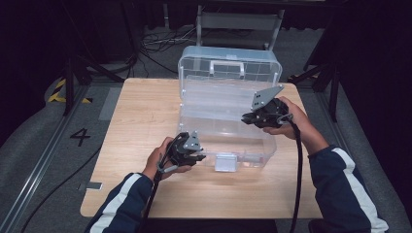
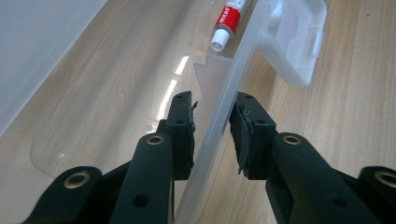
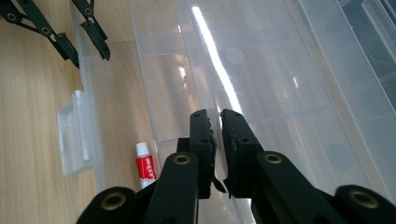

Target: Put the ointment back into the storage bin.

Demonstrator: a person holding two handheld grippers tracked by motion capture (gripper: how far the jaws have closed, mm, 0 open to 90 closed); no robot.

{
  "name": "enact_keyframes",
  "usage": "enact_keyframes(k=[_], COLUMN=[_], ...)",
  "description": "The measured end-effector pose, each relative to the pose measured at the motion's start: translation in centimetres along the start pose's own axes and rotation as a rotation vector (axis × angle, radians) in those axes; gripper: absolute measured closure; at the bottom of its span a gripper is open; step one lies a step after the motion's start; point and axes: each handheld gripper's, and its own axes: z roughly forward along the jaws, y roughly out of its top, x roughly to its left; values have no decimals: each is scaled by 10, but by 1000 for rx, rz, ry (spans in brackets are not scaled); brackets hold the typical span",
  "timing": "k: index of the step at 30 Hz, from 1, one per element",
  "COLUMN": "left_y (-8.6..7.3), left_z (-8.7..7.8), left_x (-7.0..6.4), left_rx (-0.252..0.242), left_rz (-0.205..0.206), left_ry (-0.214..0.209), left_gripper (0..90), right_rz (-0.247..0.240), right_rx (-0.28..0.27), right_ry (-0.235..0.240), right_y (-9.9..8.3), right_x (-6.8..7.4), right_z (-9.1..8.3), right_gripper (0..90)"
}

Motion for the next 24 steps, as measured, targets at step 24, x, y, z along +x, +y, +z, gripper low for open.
enact_keyframes(k=[24], left_y=[8], left_z=[0], left_x=[-7], left_rx=[-7], left_rz=[36], left_ry=[28], left_gripper=[730], right_rz=[45], right_rx=[-110], right_ry=[-31], right_y=[-21], right_x=[17], right_z=[1], right_gripper=[792])
